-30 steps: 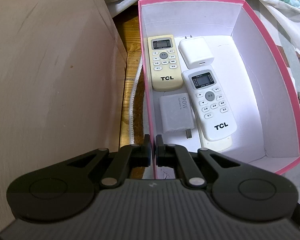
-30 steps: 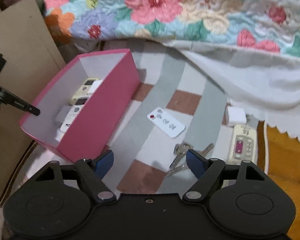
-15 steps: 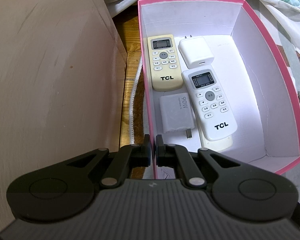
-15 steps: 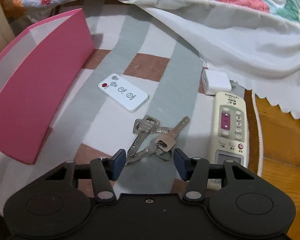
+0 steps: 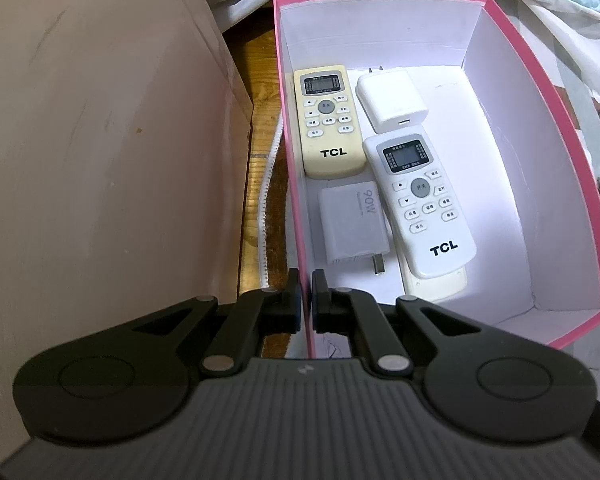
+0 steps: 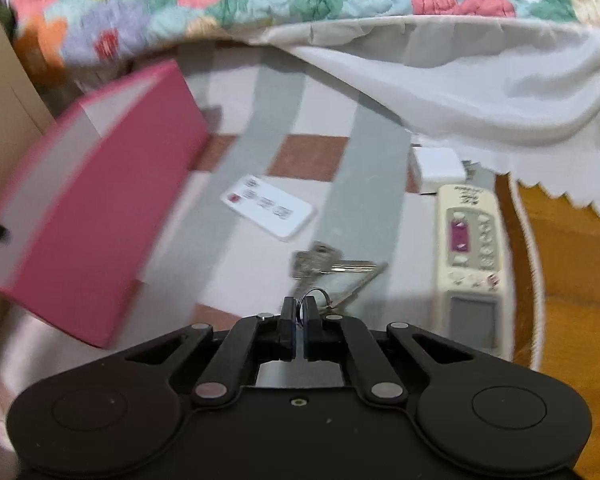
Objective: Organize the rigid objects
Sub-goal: 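Move the right tool to the mat and grasp the silver keys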
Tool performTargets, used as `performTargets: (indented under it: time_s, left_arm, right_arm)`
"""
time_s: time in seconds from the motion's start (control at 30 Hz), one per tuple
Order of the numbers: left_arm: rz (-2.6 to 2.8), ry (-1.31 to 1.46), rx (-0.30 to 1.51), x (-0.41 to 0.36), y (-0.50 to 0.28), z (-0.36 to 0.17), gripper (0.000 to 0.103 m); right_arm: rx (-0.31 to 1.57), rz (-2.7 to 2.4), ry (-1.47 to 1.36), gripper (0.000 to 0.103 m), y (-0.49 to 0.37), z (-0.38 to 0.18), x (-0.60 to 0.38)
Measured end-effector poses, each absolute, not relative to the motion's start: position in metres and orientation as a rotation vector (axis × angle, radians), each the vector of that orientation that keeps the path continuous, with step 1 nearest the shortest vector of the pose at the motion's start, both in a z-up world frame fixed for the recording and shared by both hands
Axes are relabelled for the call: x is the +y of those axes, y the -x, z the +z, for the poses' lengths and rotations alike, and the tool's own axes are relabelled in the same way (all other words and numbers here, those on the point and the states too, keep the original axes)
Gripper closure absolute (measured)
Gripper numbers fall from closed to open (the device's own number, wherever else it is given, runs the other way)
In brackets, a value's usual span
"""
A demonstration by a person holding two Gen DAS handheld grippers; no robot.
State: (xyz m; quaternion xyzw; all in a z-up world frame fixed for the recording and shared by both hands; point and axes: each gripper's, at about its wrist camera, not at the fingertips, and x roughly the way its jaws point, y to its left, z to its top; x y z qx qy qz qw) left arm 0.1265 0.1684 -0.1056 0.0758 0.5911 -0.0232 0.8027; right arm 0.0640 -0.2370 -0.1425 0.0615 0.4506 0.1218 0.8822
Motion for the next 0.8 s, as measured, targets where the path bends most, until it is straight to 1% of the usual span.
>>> performTargets:
  time_s: [0.13,0.23,0.57,0.8]
  left_arm:
    - [-0.051,-0.162,1.268,0.168,-0.127,-0.106,0.099]
    - [-0.046,-0.155,1.269,0.169,-0.127,-0.107,0.099]
    - [-0.046,-0.154,1.272,0.171,-0.128,-0.107,0.099]
    - [-0.046,-0.156,1.273,0.171,-0.128,-0.108,0.099]
  right_arm:
    - [0.916,0.300,-0.230,0.099,-0.061,-0.122,-0.241]
    - [0.881,0.331,-0.249,0.099,-0.058,-0.101,-0.235]
    - [0.736,0.541,-0.180,0.099,-0.045,-0.027,-0.180]
    - [0.708,0.686,-0.111,0.099,-0.062,-0.005,-0.135]
